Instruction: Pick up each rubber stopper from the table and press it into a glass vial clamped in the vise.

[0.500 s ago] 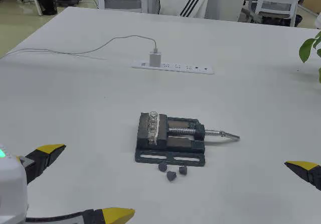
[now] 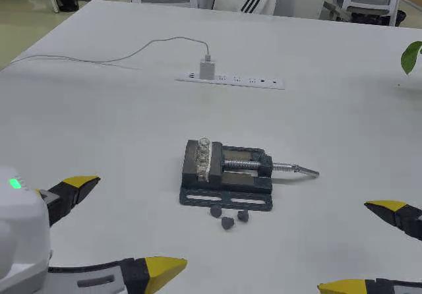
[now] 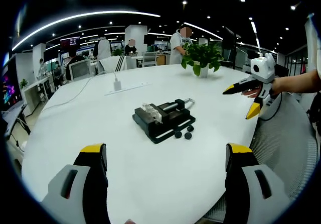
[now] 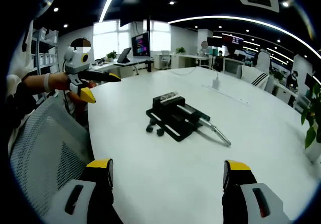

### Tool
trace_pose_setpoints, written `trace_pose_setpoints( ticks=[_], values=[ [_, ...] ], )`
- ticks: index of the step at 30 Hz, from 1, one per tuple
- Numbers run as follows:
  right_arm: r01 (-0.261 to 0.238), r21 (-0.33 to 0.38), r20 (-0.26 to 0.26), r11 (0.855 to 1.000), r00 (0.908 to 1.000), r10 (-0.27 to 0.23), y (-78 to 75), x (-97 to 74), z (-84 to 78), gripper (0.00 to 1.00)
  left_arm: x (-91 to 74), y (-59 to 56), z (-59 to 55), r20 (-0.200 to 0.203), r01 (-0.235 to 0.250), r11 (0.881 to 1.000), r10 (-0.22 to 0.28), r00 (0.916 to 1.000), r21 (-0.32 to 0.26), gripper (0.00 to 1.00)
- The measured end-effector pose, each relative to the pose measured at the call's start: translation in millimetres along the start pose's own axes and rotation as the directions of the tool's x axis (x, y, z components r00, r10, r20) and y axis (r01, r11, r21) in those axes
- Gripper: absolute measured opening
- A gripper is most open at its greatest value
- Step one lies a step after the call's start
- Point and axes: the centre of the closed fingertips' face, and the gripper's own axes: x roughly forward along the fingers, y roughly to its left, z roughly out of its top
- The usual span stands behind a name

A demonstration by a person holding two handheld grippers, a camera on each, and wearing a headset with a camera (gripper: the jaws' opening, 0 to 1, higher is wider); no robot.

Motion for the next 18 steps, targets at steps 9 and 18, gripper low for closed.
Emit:
trace_pose_setpoints(
  ticks=[9,18],
  values=[
    [-0.014,-0.019,-0.018,1.0,0.9998,0.013,-0.2,4.5,1.0,0.87,-0.9,4.6,1.3,-0.007,-0.002,0.999,0.003,1.0,0.036,0.99],
    [-0.054,-0.04,-0.047,0.998,0.9975,0.053,0.3,11.7,0.2,0.8,0.7,4.6,0.6,-0.01,0.003,0.999,-0.002,0.9999,0.05,0.99]
  ],
)
